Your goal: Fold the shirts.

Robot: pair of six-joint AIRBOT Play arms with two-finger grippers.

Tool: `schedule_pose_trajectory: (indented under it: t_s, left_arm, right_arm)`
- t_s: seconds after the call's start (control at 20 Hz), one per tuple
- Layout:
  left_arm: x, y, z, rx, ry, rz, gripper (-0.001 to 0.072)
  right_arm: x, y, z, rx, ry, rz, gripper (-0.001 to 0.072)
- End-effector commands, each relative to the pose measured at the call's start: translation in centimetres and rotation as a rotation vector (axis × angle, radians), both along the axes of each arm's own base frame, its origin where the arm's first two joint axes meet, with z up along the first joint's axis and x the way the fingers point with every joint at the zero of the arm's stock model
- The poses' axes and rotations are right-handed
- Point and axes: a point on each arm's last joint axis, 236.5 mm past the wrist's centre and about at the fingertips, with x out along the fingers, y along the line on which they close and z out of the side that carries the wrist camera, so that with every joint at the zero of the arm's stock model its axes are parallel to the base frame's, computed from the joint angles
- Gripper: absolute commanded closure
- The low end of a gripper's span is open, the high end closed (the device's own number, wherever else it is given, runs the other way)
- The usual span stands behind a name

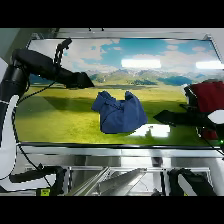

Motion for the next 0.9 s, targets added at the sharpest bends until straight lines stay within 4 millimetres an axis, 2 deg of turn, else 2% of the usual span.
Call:
schedule_pose_trajectory:
  t_s: [0.0,0.15,0.25,0.35,0.5,0.7,0.75,0.8,0.85]
  left_arm:
    - [0.2,3.3,-7.1,0.034,0.130,0.091,0.0005]
    - [0.1,2.9,-13.9,0.022,0.241,0.102,0.0006]
    - [0.4,1.7,-16.3,-0.036,0.286,0.087,0.0006]
    - [1.2,0.5,-17.4,-0.098,0.306,0.071,0.0006]
    - [2.4,-0.1,-19.2,-0.057,0.309,0.023,0.0006]
    - [3.1,-1.7,-20.8,0.016,0.290,-0.061,0.0007]
    - [3.0,-2.0,-21.0,0.024,0.292,-0.078,0.0087]
    - [2.9,-2.2,-21.1,0.025,0.298,-0.090,0.0293]
    - [2.8,-2.3,-21.1,0.022,0.304,-0.096,0.0486]
  right_arm:
    - [4.7,0.7,-1.7,0.054,-0.038,0.036,0.0104]
    - [8.6,1.6,-4.3,0.117,0.003,0.067,0.0108]
    - [10.3,2.3,-6.7,0.133,0.057,0.083,0.0108]
    - [11.6,3.8,-9.0,0.135,0.097,0.123,0.0108]
    - [13.8,6.0,-11.6,0.126,0.112,0.161,0.0108]
    - [15.7,9.8,-12.0,0.192,0.109,0.185,0.0112]
    - [16.0,10.5,-11.8,0.212,0.108,0.187,0.0131]
    - [16.2,11.0,-11.6,0.230,0.107,0.181,0.0194]
    - [16.3,11.2,-11.3,0.245,0.105,0.176,0.0373]
